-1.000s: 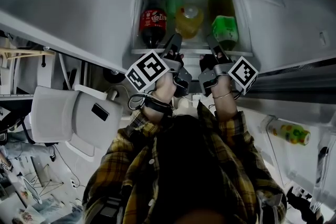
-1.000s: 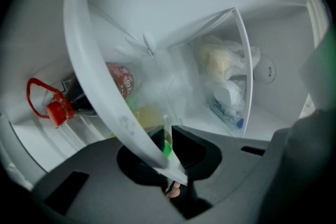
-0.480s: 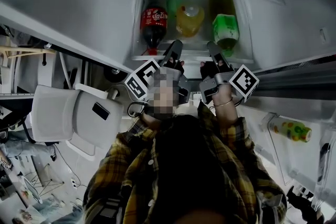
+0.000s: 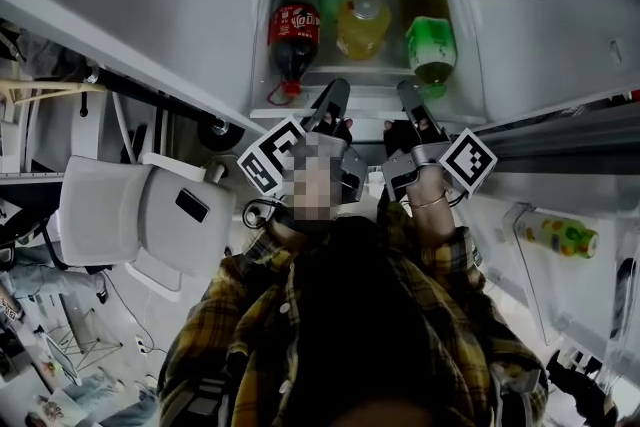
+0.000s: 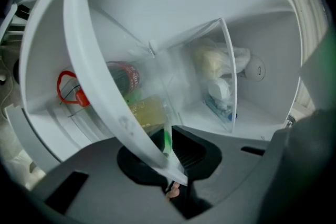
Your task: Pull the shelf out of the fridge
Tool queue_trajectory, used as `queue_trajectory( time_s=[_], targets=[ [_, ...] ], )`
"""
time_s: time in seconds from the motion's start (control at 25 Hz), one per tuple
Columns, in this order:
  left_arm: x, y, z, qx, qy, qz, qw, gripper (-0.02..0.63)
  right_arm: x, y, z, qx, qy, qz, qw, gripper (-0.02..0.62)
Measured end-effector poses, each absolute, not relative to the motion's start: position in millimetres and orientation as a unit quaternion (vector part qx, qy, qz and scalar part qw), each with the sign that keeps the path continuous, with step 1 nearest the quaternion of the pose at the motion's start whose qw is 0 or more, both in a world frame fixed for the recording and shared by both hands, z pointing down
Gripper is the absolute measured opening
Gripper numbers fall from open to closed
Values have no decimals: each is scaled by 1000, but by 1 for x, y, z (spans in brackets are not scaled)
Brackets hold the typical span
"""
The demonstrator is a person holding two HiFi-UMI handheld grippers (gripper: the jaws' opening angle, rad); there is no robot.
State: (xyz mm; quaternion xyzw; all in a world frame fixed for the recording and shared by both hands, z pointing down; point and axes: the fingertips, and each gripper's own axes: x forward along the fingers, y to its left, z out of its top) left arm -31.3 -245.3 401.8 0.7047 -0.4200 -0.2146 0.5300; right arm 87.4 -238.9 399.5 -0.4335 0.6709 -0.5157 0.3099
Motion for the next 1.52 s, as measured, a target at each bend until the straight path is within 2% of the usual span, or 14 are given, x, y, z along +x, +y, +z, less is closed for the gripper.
queue_trajectory(
  time_s=[1.52],
  targets=[
    [-31,-191,398,705,-407,-213,540,52,86,-186,395,-431,675,-516,304,48]
  ],
)
